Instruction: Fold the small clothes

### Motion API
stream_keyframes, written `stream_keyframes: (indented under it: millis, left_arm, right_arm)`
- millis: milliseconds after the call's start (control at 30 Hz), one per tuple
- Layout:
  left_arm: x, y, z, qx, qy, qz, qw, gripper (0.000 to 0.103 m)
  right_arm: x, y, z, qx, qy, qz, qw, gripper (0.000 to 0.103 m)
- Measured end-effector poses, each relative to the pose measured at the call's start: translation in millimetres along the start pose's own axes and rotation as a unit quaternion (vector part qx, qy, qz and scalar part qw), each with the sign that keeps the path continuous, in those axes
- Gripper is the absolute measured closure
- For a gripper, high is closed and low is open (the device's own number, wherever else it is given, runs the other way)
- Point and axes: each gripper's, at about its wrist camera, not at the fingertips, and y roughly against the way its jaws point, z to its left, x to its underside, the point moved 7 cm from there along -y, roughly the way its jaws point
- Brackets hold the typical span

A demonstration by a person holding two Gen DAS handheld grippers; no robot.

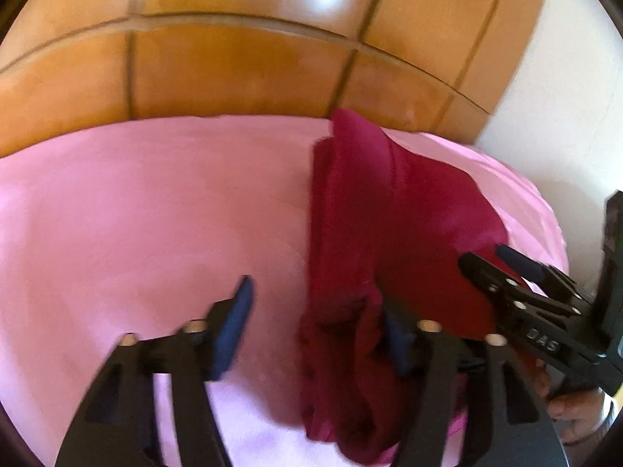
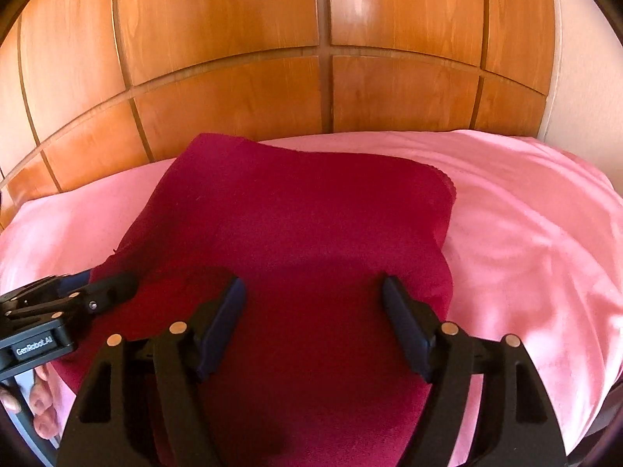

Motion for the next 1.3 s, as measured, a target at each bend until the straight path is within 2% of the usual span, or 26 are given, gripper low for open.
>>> stream_keyframes:
  millis: [67, 267, 333, 633, 667, 900, 967, 1300]
  left_arm:
    - [1, 12, -1, -0.004, 0.002, -0.01, 0.9999, 0.034]
    - [9, 48, 1, -0.038, -0.006, -0.043, 0.9983, 0.034]
    - [13, 59, 2, -0.046, -0.005, -0.052, 0.9976, 0.029]
    - [31, 97, 7, -0.083, 0.003, -0.076, 0.9936, 0.027]
    - [33, 101, 6, -0.089, 0.0, -0.079, 0.9929, 0.022]
    - [45, 119, 6, -0.103, 0.002, -0.091, 0.9905, 0.021]
    - [48, 122, 6, -0.105, 0.003, -0.093, 0.99, 0.015]
    - [57, 130, 4, -0.112, 0.002, -0.095, 0.9892, 0.012]
  right_arm:
    - [-1, 4, 3, -0.004, -0.003, -0.003, 1.0, 0.016]
    - [6, 36, 8, 0.009, -0.026, -0.013, 1.0, 0.012]
    - [13, 48, 11, 0.016, -0.039, -0.013, 0.999, 0.011]
    - [36, 82, 28, 0.044, -0.066, -0.03, 0.996, 0.003]
    - [36, 84, 30, 0.046, -0.066, -0.032, 0.996, 0.003]
    - [47, 101, 43, 0.071, -0.062, -0.048, 0.994, 0.003]
    - [50, 106, 43, 0.077, -0.07, -0.051, 0.993, 0.003]
    - [59, 119, 42, 0.092, -0.085, -0.058, 0.99, 0.003]
